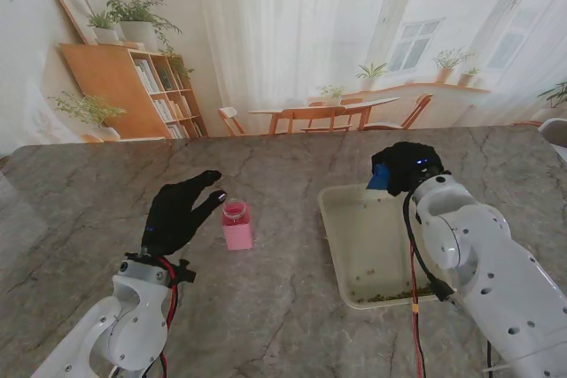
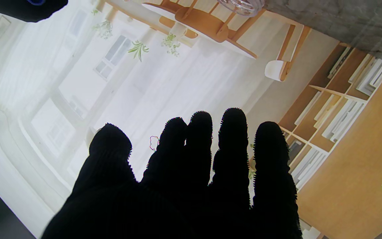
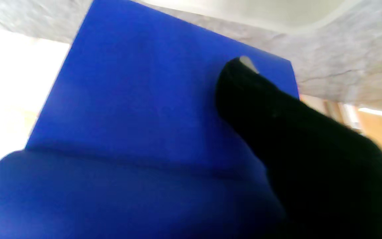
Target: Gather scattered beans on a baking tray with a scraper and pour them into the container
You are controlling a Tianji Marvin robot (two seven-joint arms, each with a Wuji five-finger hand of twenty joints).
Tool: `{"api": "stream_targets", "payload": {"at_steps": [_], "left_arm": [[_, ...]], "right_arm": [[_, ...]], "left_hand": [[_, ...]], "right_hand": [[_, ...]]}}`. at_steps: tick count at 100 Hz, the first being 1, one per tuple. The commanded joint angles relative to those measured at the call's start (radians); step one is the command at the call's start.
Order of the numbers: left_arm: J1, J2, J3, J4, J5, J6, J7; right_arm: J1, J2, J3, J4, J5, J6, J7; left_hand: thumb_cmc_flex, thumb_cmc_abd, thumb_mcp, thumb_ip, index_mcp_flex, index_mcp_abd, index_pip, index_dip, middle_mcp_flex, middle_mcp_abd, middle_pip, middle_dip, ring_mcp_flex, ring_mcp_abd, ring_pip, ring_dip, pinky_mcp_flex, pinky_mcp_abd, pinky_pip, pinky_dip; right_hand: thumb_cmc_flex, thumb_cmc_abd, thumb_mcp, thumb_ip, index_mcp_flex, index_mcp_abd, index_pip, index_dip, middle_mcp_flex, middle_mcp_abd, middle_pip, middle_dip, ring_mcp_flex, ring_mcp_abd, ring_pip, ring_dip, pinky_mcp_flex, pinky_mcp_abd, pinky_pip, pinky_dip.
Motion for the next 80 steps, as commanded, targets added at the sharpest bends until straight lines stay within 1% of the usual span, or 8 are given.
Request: {"api": "stream_targets", "payload": {"at_steps": [1,15,23,36,50,59,67,80], "left_arm": [[-0.004,0.000,0.007,0.005,-0.005,-0.003,-0.007],[-0.010,0.001,0.013,0.008,-0.003,-0.001,-0.014],[-0.013,0.002,0.016,0.009,-0.002,0.000,-0.019],[-0.018,0.004,0.021,0.012,0.000,0.002,-0.027],[-0.027,0.006,0.030,0.017,0.003,0.004,-0.038],[-0.035,0.007,0.036,0.020,0.004,0.005,-0.045],[-0.040,0.008,0.042,0.023,0.007,0.006,-0.049],[-0.049,0.010,0.050,0.028,0.009,0.004,-0.057]], "right_arm": [[0.040,0.001,0.004,0.040,0.021,0.024,0.038],[0.102,0.000,-0.017,0.111,0.086,0.103,0.086],[0.131,0.001,-0.025,0.149,0.113,0.136,0.105],[0.164,0.004,-0.029,0.197,0.141,0.190,0.137],[0.193,0.004,-0.029,0.245,0.186,0.277,0.160],[0.215,0.003,-0.037,0.284,0.235,0.351,0.164],[0.235,-0.001,-0.048,0.323,0.286,0.414,0.153],[0.253,0.000,-0.057,0.380,0.312,0.440,0.147]], "left_hand": [[0.025,0.038,-0.006,0.036,0.020,-0.003,-0.010,-0.010,0.007,-0.015,-0.013,-0.005,0.012,0.000,0.014,0.013,-0.013,0.020,0.010,0.032],[0.024,0.037,-0.006,0.036,0.021,-0.003,-0.010,-0.009,0.007,-0.015,-0.012,-0.005,0.011,0.000,0.014,0.013,-0.012,0.019,0.010,0.032],[0.025,0.037,-0.006,0.036,0.021,-0.003,-0.010,-0.009,0.008,-0.016,-0.012,-0.005,0.012,0.001,0.014,0.014,-0.012,0.019,0.010,0.032],[0.025,0.037,-0.006,0.036,0.020,-0.003,-0.010,-0.010,0.008,-0.016,-0.012,-0.005,0.012,0.001,0.014,0.014,-0.012,0.019,0.011,0.032],[0.024,0.037,-0.007,0.035,0.021,-0.003,-0.010,-0.010,0.008,-0.017,-0.012,-0.005,0.012,0.000,0.015,0.014,-0.013,0.019,0.010,0.032],[0.025,0.037,-0.006,0.036,0.021,-0.001,-0.010,-0.010,0.007,-0.014,-0.013,-0.005,0.011,0.001,0.015,0.014,-0.013,0.020,0.011,0.032],[0.025,0.037,-0.006,0.036,0.020,-0.002,-0.010,-0.010,0.007,-0.017,-0.013,-0.005,0.012,0.000,0.015,0.014,-0.013,0.019,0.011,0.032],[0.024,0.038,-0.007,0.035,0.020,-0.003,-0.010,-0.010,0.007,-0.017,-0.012,-0.005,0.012,-0.001,0.015,0.014,-0.013,0.020,0.011,0.032]], "right_hand": [[0.117,0.183,0.080,0.051,0.104,-0.088,0.101,0.028,-0.010,0.028,0.002,-0.007,0.100,-0.110,0.094,0.046,0.028,-0.035,0.020,0.020],[0.119,0.204,0.060,0.049,0.097,-0.094,0.106,0.018,-0.018,0.024,0.008,-0.019,0.095,-0.111,0.079,0.043,0.025,-0.038,0.004,0.012],[0.119,0.217,0.050,0.046,0.090,-0.096,0.106,0.010,-0.024,0.021,0.011,-0.024,0.090,-0.112,0.071,0.042,0.022,-0.041,-0.004,0.008],[0.119,0.239,0.031,0.043,0.081,-0.103,0.115,-0.011,-0.033,0.018,0.018,-0.036,0.086,-0.118,0.055,0.040,0.025,-0.047,-0.020,-0.002],[0.122,0.249,0.021,0.041,0.079,-0.103,0.121,-0.019,-0.037,0.019,0.020,-0.040,0.084,-0.118,0.050,0.039,0.023,-0.051,-0.027,-0.006],[0.128,0.254,0.015,0.039,0.079,-0.095,0.123,-0.026,-0.038,0.027,0.023,-0.043,0.082,-0.116,0.046,0.038,0.024,-0.047,-0.032,-0.010],[0.137,0.260,0.007,0.040,0.083,-0.084,0.127,-0.034,-0.041,0.036,0.025,-0.045,0.078,-0.106,0.045,0.037,0.019,-0.040,-0.036,-0.012],[0.134,0.267,0.000,0.040,0.081,-0.085,0.125,-0.043,-0.043,0.035,0.026,-0.047,0.079,-0.111,0.042,0.033,0.021,-0.043,-0.035,-0.013]]}}
